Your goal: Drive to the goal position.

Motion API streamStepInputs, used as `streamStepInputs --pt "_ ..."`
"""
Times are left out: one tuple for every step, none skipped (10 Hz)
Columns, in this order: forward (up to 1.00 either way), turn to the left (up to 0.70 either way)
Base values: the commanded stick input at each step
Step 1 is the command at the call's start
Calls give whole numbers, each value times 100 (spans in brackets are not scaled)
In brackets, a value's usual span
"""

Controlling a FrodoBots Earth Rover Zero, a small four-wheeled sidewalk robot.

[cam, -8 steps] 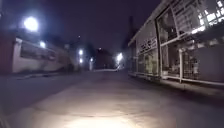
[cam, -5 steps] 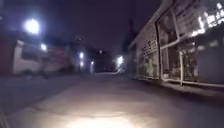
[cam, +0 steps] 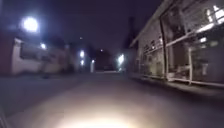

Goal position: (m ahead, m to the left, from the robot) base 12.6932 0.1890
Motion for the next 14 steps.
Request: streamStepInputs --pt "70 0" --pt "70 0" --pt "70 0" --pt "70 0" --pt "70 0" --pt "70 0" --pt "70 0" --pt "70 0" --pt "70 0" --pt "70 0" --pt "70 0" --pt "70 0" --pt "70 0" --pt "70 0"
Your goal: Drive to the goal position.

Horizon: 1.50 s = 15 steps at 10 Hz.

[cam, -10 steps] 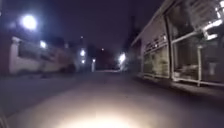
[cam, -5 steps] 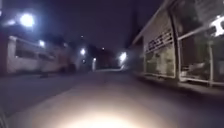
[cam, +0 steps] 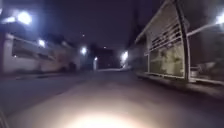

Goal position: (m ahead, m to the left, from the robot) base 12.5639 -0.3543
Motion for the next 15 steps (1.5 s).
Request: streamStepInputs --pt "70 0" --pt "70 0" --pt "70 0" --pt "70 0" --pt "70 0" --pt "70 0" --pt "70 0" --pt "70 0" --pt "70 0" --pt "70 0" --pt "70 0" --pt "70 0" --pt "70 0" --pt "70 0" --pt "70 0"
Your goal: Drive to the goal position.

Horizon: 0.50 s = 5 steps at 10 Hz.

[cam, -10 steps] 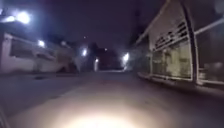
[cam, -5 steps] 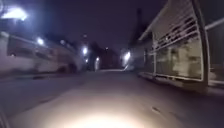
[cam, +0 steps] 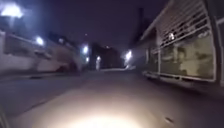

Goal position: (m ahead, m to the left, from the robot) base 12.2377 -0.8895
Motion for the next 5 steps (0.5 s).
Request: streamStepInputs --pt "70 0" --pt "70 0" --pt "70 -14" --pt "70 -35" --pt "70 -35"
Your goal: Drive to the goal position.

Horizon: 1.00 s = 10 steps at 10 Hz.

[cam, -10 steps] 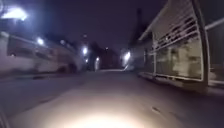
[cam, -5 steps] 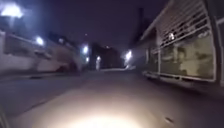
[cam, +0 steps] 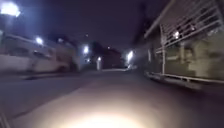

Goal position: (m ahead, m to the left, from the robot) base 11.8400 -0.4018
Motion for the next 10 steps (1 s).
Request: streamStepInputs --pt "70 -35" --pt "70 -35" --pt "70 -35" --pt "70 -35" --pt "70 -35" --pt "70 -28" --pt "70 0" --pt "70 0" --pt "70 0" --pt "70 0"
